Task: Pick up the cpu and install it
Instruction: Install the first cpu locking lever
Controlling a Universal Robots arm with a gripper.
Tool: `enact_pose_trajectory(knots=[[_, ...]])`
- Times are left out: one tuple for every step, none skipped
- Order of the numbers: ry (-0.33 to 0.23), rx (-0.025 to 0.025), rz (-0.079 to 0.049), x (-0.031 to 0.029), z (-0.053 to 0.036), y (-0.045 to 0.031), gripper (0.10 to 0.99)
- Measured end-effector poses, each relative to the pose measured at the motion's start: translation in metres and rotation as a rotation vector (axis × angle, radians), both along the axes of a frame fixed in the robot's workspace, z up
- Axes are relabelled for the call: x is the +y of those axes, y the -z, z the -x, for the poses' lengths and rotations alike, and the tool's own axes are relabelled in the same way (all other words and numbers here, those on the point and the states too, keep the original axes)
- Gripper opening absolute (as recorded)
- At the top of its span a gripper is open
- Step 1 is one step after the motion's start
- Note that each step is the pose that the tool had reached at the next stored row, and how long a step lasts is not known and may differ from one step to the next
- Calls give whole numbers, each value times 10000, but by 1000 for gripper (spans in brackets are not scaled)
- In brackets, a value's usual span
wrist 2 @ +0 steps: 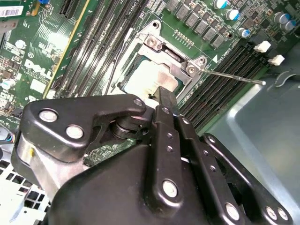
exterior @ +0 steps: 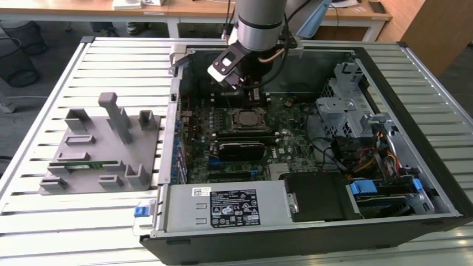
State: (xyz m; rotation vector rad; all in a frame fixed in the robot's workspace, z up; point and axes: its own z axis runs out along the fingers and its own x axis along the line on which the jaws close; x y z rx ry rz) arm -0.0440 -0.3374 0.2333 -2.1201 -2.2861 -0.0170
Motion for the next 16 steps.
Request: enact_pose_trajectory(knots=[[0,0,-1,0,0,-16,106],[0,-1,0,0,0,-33,106],[0,0,0,0,0,-50,106],[0,1,1,0,0,-65,106],[0,0,0,0,0,-79,106],[0,0,-1,0,0,-95,106],[0,0,0,0,0,-113,106],[0,1,2,0,0,-132,106],[0,0,1,0,0,-149,106],[-1,0,0,0,0,-163,106],[-1,0,0,0,0,-174,106],[-3,0,0,0,0,-181,106],[-7,0,1,0,0,-187,106],[-17,-1,-2,0,0,-187,106],[-73,-1,-2,0,0,-187,106],[-222,-1,-1,0,0,-187,106]])
